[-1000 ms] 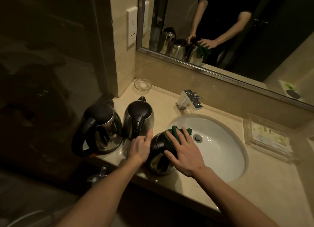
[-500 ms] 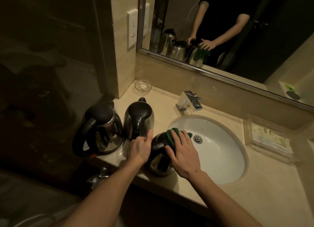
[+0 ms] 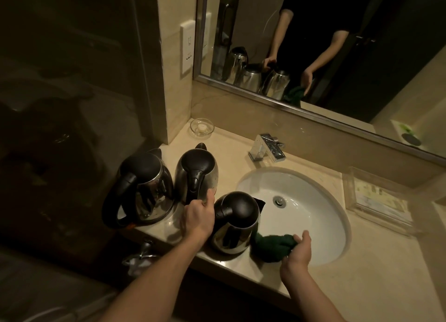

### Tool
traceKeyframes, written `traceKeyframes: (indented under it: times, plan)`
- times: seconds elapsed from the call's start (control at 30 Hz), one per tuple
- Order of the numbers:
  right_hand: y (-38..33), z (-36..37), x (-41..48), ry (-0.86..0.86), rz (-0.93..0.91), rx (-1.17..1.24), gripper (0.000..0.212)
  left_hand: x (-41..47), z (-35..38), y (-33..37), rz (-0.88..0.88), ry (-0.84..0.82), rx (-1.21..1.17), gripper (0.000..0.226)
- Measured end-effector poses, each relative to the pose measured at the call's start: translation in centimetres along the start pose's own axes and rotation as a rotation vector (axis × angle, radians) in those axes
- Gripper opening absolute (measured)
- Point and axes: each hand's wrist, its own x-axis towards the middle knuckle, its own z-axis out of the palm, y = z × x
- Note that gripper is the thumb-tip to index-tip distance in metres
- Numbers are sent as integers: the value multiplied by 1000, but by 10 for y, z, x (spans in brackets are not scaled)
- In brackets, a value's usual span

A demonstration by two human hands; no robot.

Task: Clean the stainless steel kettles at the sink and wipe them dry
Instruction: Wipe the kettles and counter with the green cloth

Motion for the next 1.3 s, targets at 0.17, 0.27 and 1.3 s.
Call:
traceKeyframes:
  times: [0.17,0.27,1.3]
  plan:
    - [-7,-1,5,-10,43,-21,42,-14,14,6,-85,122,5,61]
    - [-13,4,9,-58,35,-87,44,-18,27,14,-147,197,-30,61]
    - [-69,80,119,-362,118,-725,49,92,108,107,-309,502,-310,66]
